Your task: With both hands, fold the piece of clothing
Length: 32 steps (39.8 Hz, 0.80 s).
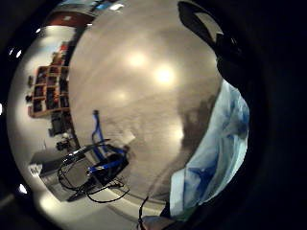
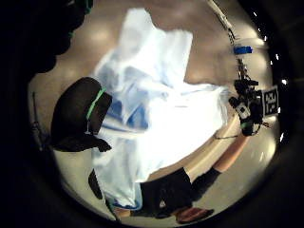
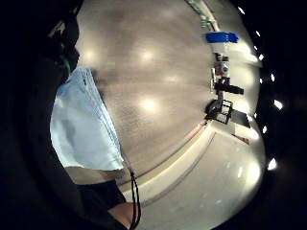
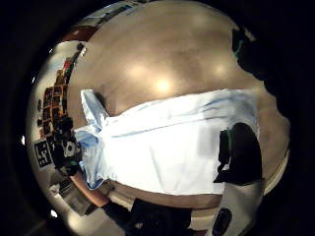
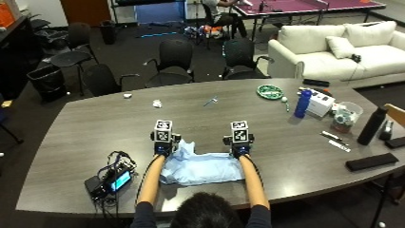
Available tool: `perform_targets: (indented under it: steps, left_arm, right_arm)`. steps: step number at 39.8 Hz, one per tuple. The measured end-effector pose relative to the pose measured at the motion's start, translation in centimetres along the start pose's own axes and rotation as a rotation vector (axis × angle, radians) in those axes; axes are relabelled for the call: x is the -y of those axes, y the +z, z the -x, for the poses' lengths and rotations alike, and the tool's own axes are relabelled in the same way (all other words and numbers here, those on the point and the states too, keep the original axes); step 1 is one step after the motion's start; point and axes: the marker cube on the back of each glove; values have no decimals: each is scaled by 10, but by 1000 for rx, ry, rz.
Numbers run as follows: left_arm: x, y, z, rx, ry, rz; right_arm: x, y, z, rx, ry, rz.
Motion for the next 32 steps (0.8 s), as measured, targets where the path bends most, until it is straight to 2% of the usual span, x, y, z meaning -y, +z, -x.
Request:
perform_targets:
  steps: [3, 6, 10, 13, 15, 18, 22, 27, 32]
  left_arm:
    - [-29, -18, 5, -89, 23, 31]
    - [-53, -26, 0, -177, 47, -20]
    - [-55, 0, -22, -302, 135, -177]
    - [-58, 28, -38, -309, 150, -215]
    - [-71, 42, -46, -256, 130, -166]
    - [-83, 62, -50, -127, 39, -68]
    - [-60, 86, -41, -31, -50, -6]
    - [-44, 98, -32, -18, -78, 106]
    - [-56, 90, -29, -99, -91, 288]
  right_arm:
    - [-17, -5, -10, 18, 22, -48]
    - [-25, -1, -23, 39, 56, -45]
    - [-22, 19, -42, 37, 204, -48]
    - [-18, 36, -45, 65, 260, -45]
    - [-13, 49, -44, 95, 266, -39]
    - [-7, 67, -41, 127, 297, -16]
    - [-6, 75, -29, 124, 307, -18]
    - [-3, 72, -12, 122, 274, -123]
    - [-3, 67, -3, 119, 269, -234]
